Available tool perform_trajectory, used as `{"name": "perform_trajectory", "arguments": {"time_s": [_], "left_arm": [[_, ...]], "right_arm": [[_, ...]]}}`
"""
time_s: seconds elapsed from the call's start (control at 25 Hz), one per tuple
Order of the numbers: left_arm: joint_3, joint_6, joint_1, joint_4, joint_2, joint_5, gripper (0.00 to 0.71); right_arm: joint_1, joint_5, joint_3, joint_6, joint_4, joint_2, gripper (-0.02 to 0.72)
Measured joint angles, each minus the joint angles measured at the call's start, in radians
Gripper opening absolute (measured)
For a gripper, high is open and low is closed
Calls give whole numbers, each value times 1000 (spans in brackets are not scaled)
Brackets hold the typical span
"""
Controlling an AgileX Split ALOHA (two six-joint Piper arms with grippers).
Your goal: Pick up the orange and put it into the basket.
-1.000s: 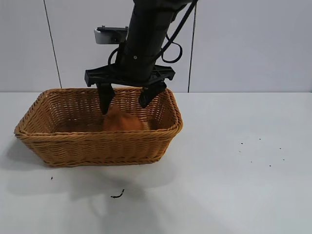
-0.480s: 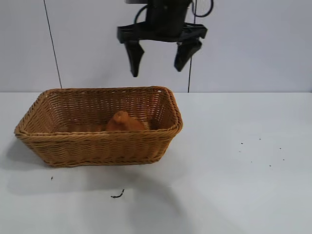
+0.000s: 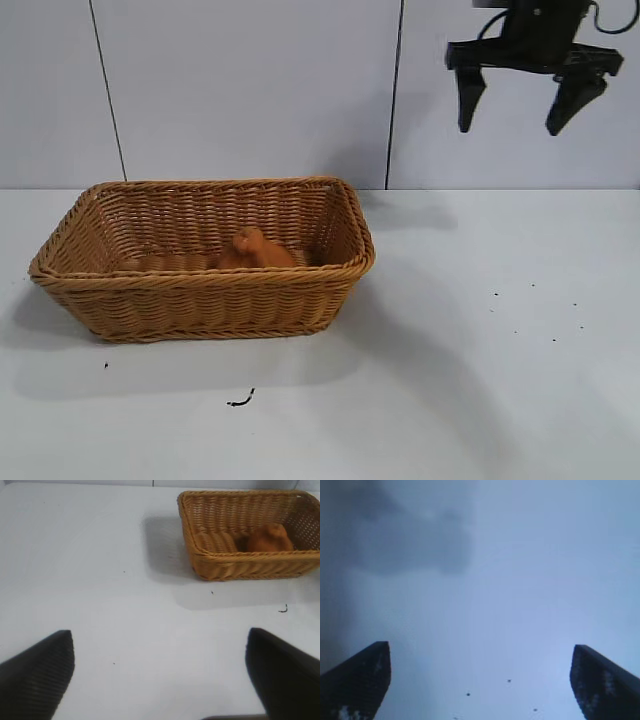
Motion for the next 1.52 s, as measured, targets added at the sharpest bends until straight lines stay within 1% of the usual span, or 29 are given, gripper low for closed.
{"name": "perform_trajectory", "arguments": {"time_s": [0.2,0.44,0.68,0.72,0.76,0.88,1.0,1.16,1.24,1.44,1.52], "left_arm": [[0,0,0,0,0,0,666],[0,0,0,0,0,0,666],[0,0,0,0,0,0,666],[0,0,0,0,0,0,666],[0,0,0,0,0,0,666],[0,0,0,0,0,0,666],[0,0,0,0,0,0,666],[0,0,0,0,0,0,666],[0,0,0,0,0,0,666],[0,0,0,0,0,0,666],[0,0,0,0,0,0,666]], "right_arm": [[14,0,118,-1,0,-55,649],[23,-1,390,-4,6,-216,649],[23,-1,698,-4,0,-478,649],[23,-1,698,-4,0,-478,649],[23,-1,790,-4,0,-579,649],[23,-1,925,-12,0,-745,649],[23,-1,1053,-38,0,-923,649],[23,-2,1222,-89,0,-1165,649],[23,-32,1312,-106,0,-1296,649],[23,-157,1518,-153,0,-1592,649],[23,-185,1593,-159,0,-1712,649]]}}
